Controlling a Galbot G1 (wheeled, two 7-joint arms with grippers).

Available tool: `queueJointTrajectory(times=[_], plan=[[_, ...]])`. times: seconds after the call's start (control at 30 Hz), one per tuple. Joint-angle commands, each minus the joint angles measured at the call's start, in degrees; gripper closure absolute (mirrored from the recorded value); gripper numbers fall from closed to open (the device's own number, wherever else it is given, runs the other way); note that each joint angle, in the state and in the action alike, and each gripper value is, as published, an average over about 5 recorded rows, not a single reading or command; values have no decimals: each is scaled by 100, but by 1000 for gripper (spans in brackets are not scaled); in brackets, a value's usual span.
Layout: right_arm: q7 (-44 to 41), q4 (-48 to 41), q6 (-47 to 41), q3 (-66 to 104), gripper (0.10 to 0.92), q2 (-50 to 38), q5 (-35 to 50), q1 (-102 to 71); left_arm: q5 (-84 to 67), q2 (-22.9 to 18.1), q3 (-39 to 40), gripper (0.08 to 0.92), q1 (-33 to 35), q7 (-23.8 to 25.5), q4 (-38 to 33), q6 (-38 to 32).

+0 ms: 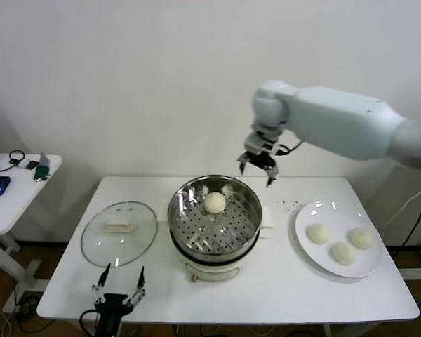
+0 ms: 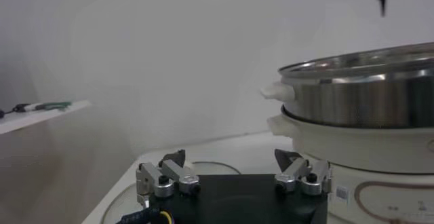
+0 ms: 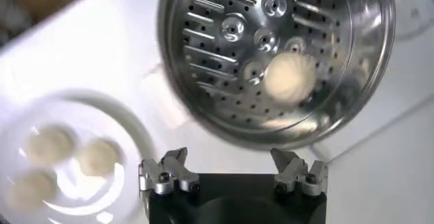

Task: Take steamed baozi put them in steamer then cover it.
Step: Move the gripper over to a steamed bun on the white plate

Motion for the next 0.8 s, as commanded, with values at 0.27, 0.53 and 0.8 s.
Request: queueJointTrajectory(times=[0.27, 0.53, 0.8], plan=[[1069, 206, -1761, -399, 203, -2564, 870, -673, -4, 18, 33, 177, 2, -7, -40, 6], [1434, -90, -2257, 520, 203, -2767, 243, -2179, -5, 6, 8, 177, -29, -15, -21, 43], [1477, -867, -2157, 1703, 203, -2393, -378, -3359, -7, -8, -48, 177, -55, -26, 0, 73]])
